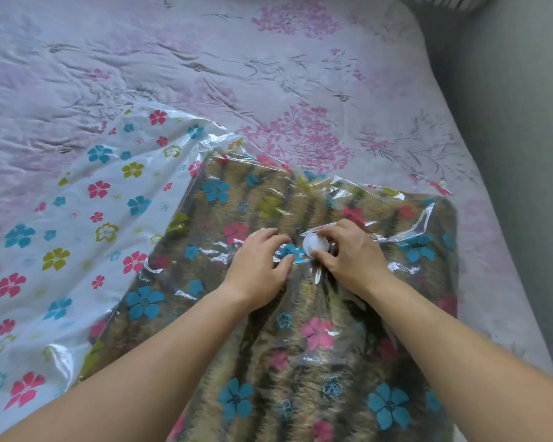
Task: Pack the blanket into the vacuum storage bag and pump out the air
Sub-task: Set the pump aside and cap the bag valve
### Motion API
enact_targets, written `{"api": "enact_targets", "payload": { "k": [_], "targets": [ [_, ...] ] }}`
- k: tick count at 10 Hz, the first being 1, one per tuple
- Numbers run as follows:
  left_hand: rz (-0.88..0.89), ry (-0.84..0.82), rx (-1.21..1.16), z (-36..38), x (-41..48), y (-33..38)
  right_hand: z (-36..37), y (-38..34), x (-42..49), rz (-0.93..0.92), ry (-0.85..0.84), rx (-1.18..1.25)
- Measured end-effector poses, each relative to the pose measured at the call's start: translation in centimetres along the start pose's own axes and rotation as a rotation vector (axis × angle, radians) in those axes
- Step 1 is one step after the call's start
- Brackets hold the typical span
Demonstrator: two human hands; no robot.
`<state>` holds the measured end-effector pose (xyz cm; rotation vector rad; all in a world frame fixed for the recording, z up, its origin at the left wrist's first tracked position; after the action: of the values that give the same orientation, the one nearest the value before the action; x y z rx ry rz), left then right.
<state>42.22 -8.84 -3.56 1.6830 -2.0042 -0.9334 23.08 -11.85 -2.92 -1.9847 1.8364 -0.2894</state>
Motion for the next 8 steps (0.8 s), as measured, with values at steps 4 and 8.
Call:
{"api": "enact_targets", "payload": {
  "k": [4, 8],
  "targets": [
    [-0.008, 0.026, -0.023, 2.0, -0.2, -0.5, 0.1, 1.1, 0.7, -0.125, -0.018, 0.018],
    [-0.009, 0.032, -0.028, 2.3, -0.3, -0.8, 0.0, 1.0, 0.5, -0.211, 0.019, -0.092]
  ]
}}
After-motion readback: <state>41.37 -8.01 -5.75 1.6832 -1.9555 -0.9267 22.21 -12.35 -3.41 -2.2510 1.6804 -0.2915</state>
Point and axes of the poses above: each hand's wrist, its own x-axis towards the middle knuckle, its own z-axis out of the palm, y = z × x, the point moved 2 cm from there along x, towards the middle knuckle, and after that the axes turned 6 degrees about z, right-handed, at the moved point
